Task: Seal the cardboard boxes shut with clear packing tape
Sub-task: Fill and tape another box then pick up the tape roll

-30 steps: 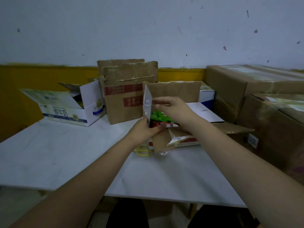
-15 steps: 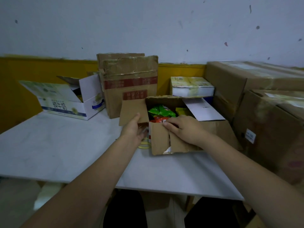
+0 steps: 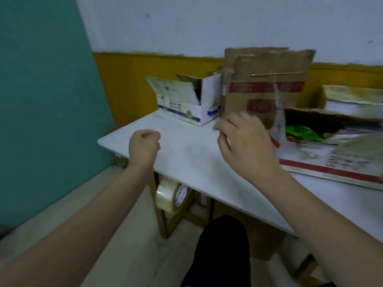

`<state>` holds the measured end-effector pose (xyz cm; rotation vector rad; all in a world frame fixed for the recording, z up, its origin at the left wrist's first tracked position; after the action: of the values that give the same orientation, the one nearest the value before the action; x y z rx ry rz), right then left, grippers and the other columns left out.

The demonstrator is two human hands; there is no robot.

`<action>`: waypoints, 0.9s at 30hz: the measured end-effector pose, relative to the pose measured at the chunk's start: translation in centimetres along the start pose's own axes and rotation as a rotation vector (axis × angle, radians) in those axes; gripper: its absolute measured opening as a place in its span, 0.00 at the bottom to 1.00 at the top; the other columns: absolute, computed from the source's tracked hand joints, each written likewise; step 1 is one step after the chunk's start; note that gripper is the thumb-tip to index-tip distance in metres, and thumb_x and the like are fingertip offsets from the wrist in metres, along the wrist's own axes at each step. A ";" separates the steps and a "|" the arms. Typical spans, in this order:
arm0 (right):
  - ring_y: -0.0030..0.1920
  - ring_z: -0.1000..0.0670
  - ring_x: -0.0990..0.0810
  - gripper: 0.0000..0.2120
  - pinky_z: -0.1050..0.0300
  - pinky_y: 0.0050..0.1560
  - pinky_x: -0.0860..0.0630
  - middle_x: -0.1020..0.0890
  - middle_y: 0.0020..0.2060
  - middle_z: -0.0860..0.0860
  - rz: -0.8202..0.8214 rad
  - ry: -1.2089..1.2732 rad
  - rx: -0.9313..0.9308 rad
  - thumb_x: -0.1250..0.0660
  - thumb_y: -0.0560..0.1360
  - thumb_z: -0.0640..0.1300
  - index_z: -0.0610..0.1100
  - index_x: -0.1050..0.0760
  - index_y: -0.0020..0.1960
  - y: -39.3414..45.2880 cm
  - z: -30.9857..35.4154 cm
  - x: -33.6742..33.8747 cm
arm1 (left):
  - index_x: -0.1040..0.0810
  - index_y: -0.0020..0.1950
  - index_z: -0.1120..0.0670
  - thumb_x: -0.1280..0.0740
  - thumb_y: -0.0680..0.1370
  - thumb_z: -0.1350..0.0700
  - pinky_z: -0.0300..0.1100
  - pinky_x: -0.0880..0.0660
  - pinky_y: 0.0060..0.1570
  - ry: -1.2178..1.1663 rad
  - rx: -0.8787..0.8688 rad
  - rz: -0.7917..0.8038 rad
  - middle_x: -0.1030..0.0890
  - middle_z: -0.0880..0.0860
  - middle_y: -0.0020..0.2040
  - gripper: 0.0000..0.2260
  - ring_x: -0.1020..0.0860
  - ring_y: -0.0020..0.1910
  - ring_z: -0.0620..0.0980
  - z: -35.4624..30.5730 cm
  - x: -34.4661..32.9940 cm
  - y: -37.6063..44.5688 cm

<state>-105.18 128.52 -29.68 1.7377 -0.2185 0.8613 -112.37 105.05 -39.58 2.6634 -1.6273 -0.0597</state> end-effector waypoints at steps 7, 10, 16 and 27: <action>0.56 0.44 0.25 0.13 0.49 0.55 0.26 0.21 0.56 0.46 0.485 0.384 -0.109 0.38 0.79 0.41 0.42 0.20 0.60 -1.7 4.2 -17.2 | 0.24 0.55 0.56 0.28 0.74 0.38 0.47 0.24 0.57 0.216 0.292 0.104 0.21 0.50 0.51 0.24 0.23 0.51 0.50 11.1 3.9 -0.8; 0.57 0.45 0.26 0.13 0.50 0.56 0.27 0.22 0.56 0.47 0.454 0.424 -0.153 0.39 0.79 0.41 0.43 0.21 0.61 -2.1 3.7 -18.1 | 0.38 0.70 0.52 0.26 0.71 0.35 0.43 0.28 0.56 0.245 0.346 0.274 0.27 0.49 0.63 0.37 0.26 0.60 0.49 12.8 1.2 -2.1; 0.56 0.46 0.27 0.13 0.52 0.58 0.28 0.22 0.53 0.48 0.453 0.551 -0.213 0.41 0.79 0.37 0.44 0.19 0.56 -2.3 3.0 -18.8 | 0.29 0.74 0.52 0.28 0.76 0.45 0.47 0.23 0.64 0.219 0.483 0.742 0.18 0.49 0.64 0.28 0.19 0.62 0.49 14.0 -1.0 -2.7; 0.37 0.51 0.16 0.14 0.56 0.45 0.19 0.15 0.38 0.49 0.332 0.841 -0.776 0.41 0.79 0.37 0.42 0.18 0.44 -4.7 -0.3 -15.3 | 0.24 0.69 0.63 0.32 0.81 0.55 0.44 0.18 0.35 0.331 0.789 0.843 0.16 0.60 0.43 0.19 0.16 0.34 0.52 7.7 -0.8 -3.8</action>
<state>-113.72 126.24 -43.07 0.5456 -0.2294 1.4367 -109.75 107.52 -47.38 1.8504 -2.8444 1.1560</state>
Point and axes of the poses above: each hand's wrist, its own y-axis towards the middle knuckle, its own x-axis out of the back of the hand, z = x × y, the point moved 10 cm from there along y, towards the middle knuckle
